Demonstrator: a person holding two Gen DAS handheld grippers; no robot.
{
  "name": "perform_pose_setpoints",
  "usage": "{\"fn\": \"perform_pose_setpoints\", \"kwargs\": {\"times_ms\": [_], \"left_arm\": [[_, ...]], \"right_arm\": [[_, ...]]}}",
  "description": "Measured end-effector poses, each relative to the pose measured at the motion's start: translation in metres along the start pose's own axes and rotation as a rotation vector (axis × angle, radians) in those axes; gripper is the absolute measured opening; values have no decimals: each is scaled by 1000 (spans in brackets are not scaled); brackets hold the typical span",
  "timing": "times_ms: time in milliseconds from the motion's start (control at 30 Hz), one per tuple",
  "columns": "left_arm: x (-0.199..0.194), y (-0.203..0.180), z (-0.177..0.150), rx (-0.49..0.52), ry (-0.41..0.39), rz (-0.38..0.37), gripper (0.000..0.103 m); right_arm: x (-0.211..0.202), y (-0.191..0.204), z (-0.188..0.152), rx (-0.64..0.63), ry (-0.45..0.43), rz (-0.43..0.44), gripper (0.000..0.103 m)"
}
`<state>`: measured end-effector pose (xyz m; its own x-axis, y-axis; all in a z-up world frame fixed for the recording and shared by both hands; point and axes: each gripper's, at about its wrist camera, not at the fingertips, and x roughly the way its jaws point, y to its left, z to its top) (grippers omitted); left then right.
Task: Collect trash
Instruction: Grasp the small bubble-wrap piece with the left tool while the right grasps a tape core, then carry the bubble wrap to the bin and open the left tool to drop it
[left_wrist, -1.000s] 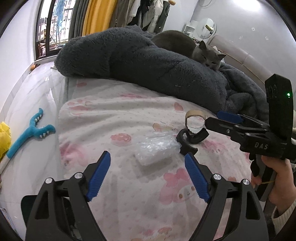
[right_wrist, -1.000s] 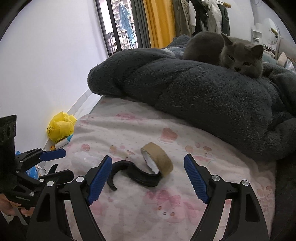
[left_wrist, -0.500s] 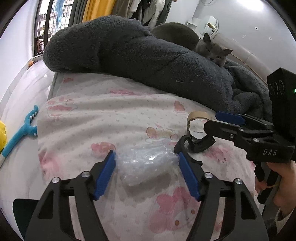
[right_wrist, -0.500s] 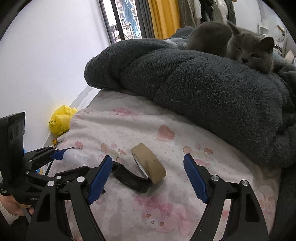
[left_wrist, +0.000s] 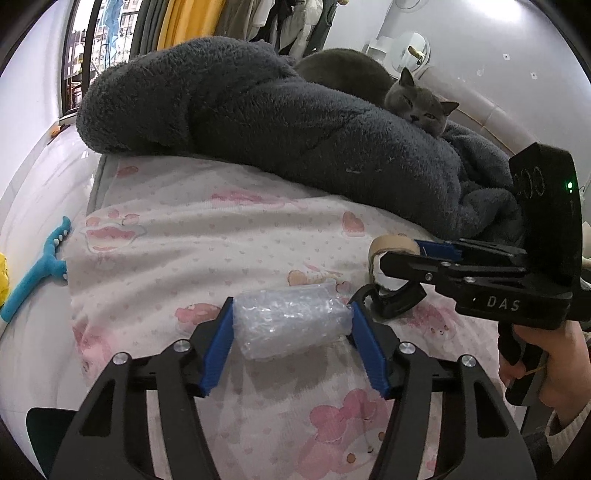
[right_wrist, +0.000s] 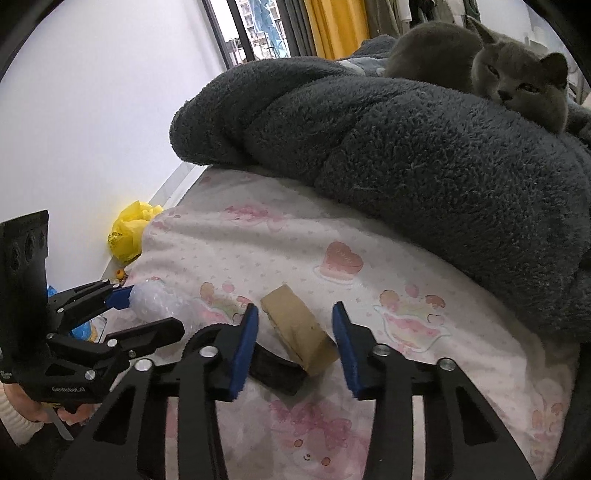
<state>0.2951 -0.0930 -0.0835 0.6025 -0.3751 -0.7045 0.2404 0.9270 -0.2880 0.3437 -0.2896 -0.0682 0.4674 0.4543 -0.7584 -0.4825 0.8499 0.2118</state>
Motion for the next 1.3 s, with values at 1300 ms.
{"fn": "perform_pose_setpoints", "kwargs": {"times_ms": [1300], "left_arm": [[-91,26,-38,1,-58,40,64]], "right_arm": [[-41,75,-13,-6,-149,-55,19]]}}
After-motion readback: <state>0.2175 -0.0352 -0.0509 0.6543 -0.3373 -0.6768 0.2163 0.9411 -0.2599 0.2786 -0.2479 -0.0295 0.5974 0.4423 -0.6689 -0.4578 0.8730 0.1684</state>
